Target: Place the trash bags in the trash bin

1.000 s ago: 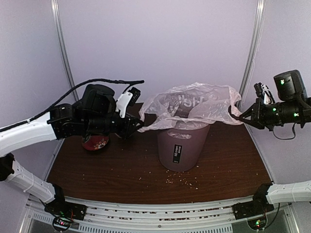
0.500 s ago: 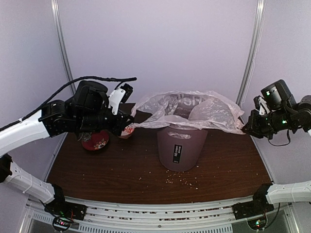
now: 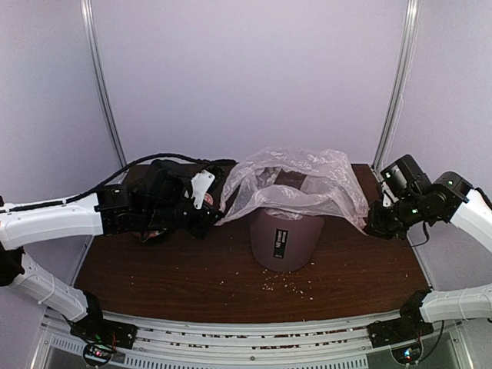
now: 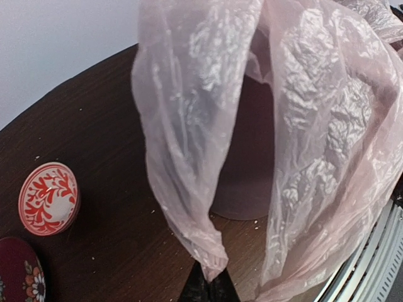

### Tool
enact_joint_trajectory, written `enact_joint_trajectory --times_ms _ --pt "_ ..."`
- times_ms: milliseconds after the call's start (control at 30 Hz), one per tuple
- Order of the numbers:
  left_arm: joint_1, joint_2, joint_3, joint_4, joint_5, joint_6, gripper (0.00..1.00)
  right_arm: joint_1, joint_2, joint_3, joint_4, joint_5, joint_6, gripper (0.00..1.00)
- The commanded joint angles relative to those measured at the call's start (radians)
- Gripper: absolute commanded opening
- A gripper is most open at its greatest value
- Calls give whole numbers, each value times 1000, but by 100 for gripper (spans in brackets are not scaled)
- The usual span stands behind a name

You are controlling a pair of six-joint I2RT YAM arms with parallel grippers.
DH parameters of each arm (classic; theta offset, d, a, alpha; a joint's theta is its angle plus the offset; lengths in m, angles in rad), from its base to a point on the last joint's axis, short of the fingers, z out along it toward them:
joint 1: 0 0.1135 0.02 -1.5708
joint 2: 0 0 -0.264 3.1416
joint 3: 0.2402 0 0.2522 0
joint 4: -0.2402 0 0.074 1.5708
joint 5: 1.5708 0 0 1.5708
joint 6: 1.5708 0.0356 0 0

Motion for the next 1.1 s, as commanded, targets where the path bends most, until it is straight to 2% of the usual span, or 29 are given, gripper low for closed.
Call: enact_joint_trajectory --times_ms 0,167,267,400,500,667,733,767,800,900,1067 --pt "3 21 2 187 110 3 0 -5 -37 12 33 -98 6 0" --pt "3 55 -31 163 10 8 0 -5 -54 -18 -31 -65 -12 0" --pt "4 83 -92 193 -66 17 0 -6 -44 -144 63 -73 -12 0" --pt "4 149 -138 318 -63 51 0 -6 18 -226 214 -63 -20 0" --pt "4 207 -77 318 -72 53 0 -5 79 -195 249 -51 -52 0" --pt "4 196 -36 319 -81 70 0 -6 110 -96 226 -34 -114 0" --pt "4 165 -36 295 -86 70 0 -6 91 -59 187 -38 -129 6" --pt "2 145 -39 278 -85 69 0 -6 72 -46 167 -45 -132 12" --pt "3 120 -44 258 -80 68 4 -6 47 -33 145 -50 -132 19" --pt "3 22 -60 174 -64 67 34 -5 -47 7 52 -55 -95 37" --pt "1 -144 -63 29 -48 75 65 -6 -129 96 -80 -98 -24 50"
